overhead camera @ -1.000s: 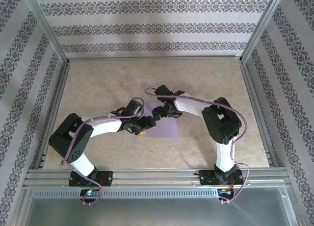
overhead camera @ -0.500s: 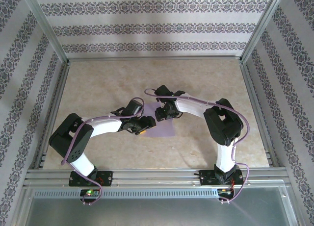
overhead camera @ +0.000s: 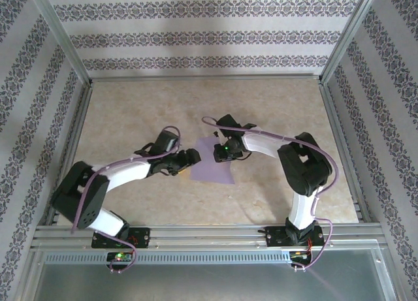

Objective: Fold a paper plane with a square sheet of paper (fold left side to right side)
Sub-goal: Pick up the square sheet of paper from the center of the table, then place a square sheet of paper at the center of the table.

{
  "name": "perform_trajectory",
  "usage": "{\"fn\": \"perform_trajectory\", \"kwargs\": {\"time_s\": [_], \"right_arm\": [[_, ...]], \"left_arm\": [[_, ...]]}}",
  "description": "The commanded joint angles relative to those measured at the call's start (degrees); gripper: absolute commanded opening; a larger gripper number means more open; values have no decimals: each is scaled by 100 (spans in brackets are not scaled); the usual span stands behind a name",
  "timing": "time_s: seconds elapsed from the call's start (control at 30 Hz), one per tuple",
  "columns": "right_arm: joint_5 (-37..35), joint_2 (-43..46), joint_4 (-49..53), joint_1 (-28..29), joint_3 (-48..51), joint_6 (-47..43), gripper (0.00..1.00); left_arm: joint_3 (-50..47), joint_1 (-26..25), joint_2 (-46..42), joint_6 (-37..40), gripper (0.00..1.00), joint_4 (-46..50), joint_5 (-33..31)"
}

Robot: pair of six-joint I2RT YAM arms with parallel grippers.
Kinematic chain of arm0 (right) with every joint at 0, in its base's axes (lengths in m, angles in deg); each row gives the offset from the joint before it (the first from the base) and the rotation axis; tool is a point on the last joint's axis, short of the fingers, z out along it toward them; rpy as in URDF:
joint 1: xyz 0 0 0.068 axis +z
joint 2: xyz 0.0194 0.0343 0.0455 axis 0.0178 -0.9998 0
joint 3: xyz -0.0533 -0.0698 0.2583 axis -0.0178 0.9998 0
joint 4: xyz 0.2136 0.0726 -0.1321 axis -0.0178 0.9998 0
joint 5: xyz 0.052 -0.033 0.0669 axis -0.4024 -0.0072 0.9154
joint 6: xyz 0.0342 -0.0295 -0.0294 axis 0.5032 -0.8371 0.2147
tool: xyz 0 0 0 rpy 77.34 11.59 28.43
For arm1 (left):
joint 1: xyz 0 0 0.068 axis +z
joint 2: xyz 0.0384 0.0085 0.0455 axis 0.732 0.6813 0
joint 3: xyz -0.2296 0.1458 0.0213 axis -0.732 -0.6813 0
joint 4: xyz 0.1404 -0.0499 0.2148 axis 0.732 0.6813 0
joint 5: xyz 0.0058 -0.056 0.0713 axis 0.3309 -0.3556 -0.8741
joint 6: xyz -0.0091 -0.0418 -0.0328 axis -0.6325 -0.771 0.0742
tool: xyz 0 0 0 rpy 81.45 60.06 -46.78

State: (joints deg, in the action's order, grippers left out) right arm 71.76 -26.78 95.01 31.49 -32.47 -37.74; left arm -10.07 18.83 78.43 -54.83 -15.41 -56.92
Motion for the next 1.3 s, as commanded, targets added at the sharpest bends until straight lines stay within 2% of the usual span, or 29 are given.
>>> {"fn": "perform_trajectory", "kwargs": {"time_s": [0.0, 0.23, 0.37, 0.47, 0.67, 1.03, 1.13, 1.17, 1.2, 1.27], "right_arm": [[731, 619, -508, -175, 210, -48, 24], [1883, 1923, -562, -741, 549, -329, 24], [2778, 2733, -565, -989, 589, -311, 24], [3298, 3248, -543, -1043, 517, -203, 24], [4215, 3810, -874, -933, 341, 288, 23], [4899, 3625, -1181, -236, -80, 369, 21], [4855, 3490, -1217, -184, -131, 321, 22], [4807, 3439, -1203, -192, -137, 289, 22], [4730, 3384, -1177, -193, -142, 239, 22], [4536, 3285, -1125, -225, -153, 152, 23]], "left_arm": [[-345, 397, -691, 337, 82, -656, 363], [-1207, 1361, -2086, 455, 93, -2178, 1798], [-1087, 1469, -2553, 595, 100, -2608, 2498], [-813, 1474, -2555, 673, 100, -2788, 2929], [-389, 1467, -2189, 320, 100, -3788, 3640], [41, 1335, -2002, 686, 100, -3395, 4132], [100, 1288, -1965, 635, 96, -3446, 4221], [125, 1267, -1940, 580, 92, -3517, 4270], [144, 1249, -1925, 529, 84, -3602, 4318], [175, 1236, -1901, 423, 57, -3733, 4386]]}}
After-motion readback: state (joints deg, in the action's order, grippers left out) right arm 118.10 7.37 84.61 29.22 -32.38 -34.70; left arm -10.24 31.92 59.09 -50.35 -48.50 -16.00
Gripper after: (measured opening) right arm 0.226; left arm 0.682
